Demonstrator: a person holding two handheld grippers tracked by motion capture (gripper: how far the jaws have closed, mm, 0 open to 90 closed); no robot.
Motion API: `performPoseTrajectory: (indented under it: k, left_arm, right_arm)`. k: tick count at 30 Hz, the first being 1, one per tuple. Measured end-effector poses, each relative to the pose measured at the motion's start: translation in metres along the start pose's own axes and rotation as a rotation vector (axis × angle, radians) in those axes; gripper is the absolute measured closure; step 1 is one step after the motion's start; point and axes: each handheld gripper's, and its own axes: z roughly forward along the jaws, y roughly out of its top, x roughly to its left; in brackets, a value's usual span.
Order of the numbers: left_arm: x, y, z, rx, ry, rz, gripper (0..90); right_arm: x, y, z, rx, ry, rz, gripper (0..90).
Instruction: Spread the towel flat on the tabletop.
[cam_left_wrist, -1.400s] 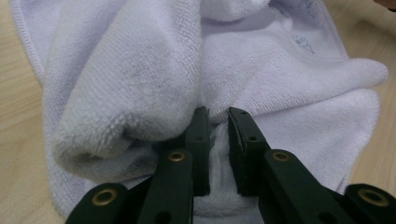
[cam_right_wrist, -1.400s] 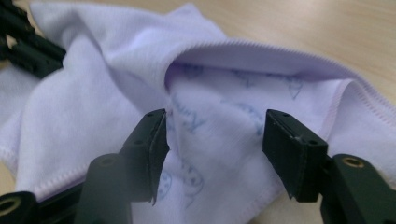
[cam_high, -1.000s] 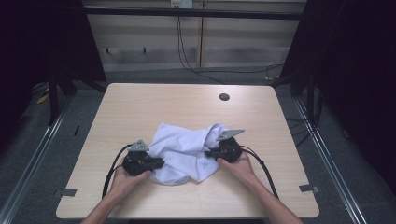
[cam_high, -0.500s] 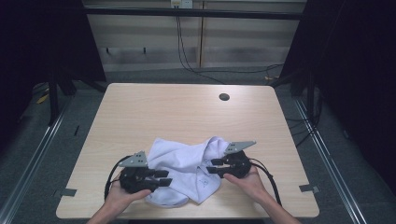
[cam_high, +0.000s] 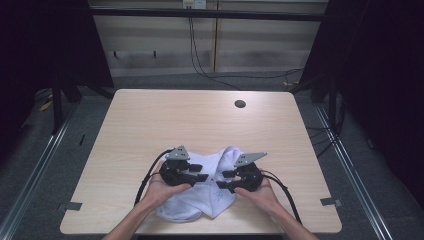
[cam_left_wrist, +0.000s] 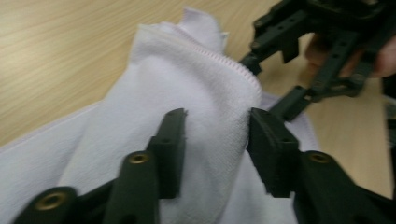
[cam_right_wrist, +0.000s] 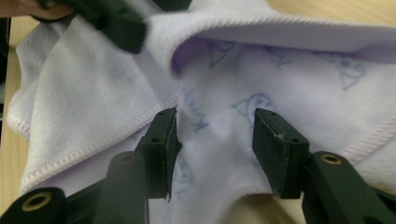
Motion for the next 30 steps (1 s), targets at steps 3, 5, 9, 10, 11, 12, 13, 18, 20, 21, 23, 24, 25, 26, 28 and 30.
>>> performPoseTrajectory:
  k: [3,5,9,10,11,12,13,18,20,21,23,24,25,26,28,30]
  left_arm:
    - [0.005,-0.004,0.001,0.0,0.001,-0.016,81.6]
    - [0.008,-0.003,-0.004,-0.031,-0.011,-0.041,86.0]
    - [0.016,0.002,-0.026,-0.123,-0.012,-0.085,87.0]
    - [0.02,0.003,-0.036,-0.163,-0.015,-0.111,87.2]
    - [0.023,0.004,-0.042,-0.183,-0.015,-0.122,87.3]
    - [0.027,0.004,-0.052,-0.227,-0.009,-0.155,87.4]
    - [0.031,0.004,-0.058,-0.25,-0.007,-0.17,87.4]
    - [0.044,0.009,-0.098,-0.37,0.07,-0.205,87.7]
    - [0.049,0.019,-0.112,-0.403,0.105,-0.223,87.8]
    - [0.05,0.024,-0.116,-0.411,0.121,-0.214,87.9]
    - [0.052,0.035,-0.13,-0.447,0.156,-0.204,87.9]
    - [0.055,0.04,-0.138,-0.464,0.175,-0.203,87.9]
    - [0.059,0.043,-0.146,-0.503,0.17,-0.217,87.9]
    - [0.06,0.044,-0.151,-0.519,0.173,-0.225,87.9]
    - [0.065,0.047,-0.16,-0.539,0.182,-0.227,87.9]
    - [0.067,0.05,-0.166,-0.552,0.175,-0.225,87.9]
  right_arm:
    - [0.003,-0.001,0.007,0.018,0.003,-0.009,49.0]
    - [0.003,0.002,0.011,0.029,-0.017,-0.007,52.8]
    - [-0.002,0.006,0.007,0.005,-0.034,0.017,79.3]
    - [-0.005,0.007,0.004,-0.016,-0.028,0.04,80.9]
    - [-0.009,0.009,-0.002,-0.039,-0.02,0.066,82.8]
    - [-0.012,0.01,-0.007,-0.052,-0.025,0.084,83.3]
    - [-0.016,0.012,-0.014,-0.079,-0.026,0.107,83.4]
    - [-0.026,0.026,-0.049,-0.164,-0.059,0.129,83.7]
    - [-0.03,0.037,-0.062,-0.196,-0.089,0.132,83.8]
    - [-0.033,0.046,-0.069,-0.203,-0.114,0.128,83.8]
    - [-0.036,0.062,-0.081,-0.221,-0.16,0.122,84.0]
    - [-0.037,0.068,-0.085,-0.23,-0.174,0.122,84.0]
    - [-0.04,0.076,-0.092,-0.239,-0.186,0.128,84.0]
    - [-0.044,0.083,-0.1,-0.262,-0.202,0.143,84.0]
    - [-0.05,0.091,-0.11,-0.294,-0.201,0.171,84.0]
    - [-0.055,0.099,-0.121,-0.339,-0.187,0.187,84.2]
